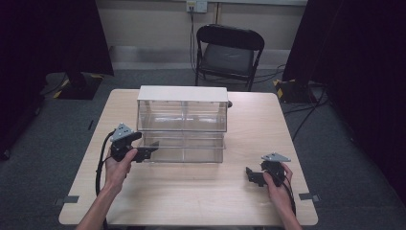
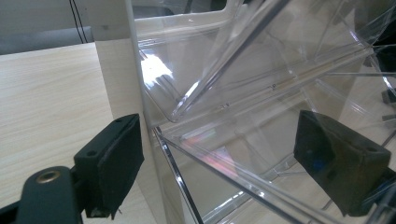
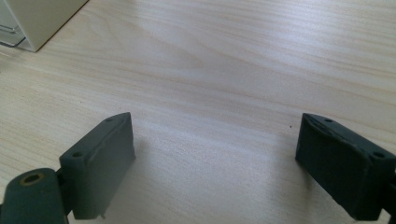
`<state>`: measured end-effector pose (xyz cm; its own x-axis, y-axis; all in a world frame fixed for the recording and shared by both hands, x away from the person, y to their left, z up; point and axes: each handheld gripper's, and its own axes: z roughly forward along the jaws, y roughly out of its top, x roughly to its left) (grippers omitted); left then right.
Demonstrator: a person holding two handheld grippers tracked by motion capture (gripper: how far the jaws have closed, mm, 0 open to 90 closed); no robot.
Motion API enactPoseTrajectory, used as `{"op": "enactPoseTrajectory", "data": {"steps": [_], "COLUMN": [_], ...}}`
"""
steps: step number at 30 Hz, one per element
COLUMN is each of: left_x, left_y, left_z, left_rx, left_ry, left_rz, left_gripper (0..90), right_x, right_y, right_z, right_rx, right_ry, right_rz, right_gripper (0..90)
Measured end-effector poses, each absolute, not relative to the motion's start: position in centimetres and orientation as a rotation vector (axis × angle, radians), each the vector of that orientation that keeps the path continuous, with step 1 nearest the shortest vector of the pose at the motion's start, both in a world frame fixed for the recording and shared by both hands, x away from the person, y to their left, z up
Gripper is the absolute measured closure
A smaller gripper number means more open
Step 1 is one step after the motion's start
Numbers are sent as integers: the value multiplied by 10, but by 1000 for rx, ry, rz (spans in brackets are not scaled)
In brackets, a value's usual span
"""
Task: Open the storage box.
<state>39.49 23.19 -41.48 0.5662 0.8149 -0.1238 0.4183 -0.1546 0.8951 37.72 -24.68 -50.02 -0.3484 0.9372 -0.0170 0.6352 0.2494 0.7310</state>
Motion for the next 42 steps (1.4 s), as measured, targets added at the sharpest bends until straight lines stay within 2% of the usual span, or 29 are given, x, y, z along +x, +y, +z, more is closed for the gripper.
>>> {"op": "enactPoseTrajectory", "data": {"steps": [42], "left_x": [396], "left_y": [231], "left_z": [-414], "left_rx": [1760], "left_ry": [1016], "left_rz": [482], "left_gripper": [146], "right_x": [377], "right_y": [-247], "right_z": [-500], "right_rx": [1430], "right_ry": [2071], "right_rz": [886], "right_gripper": [108]}}
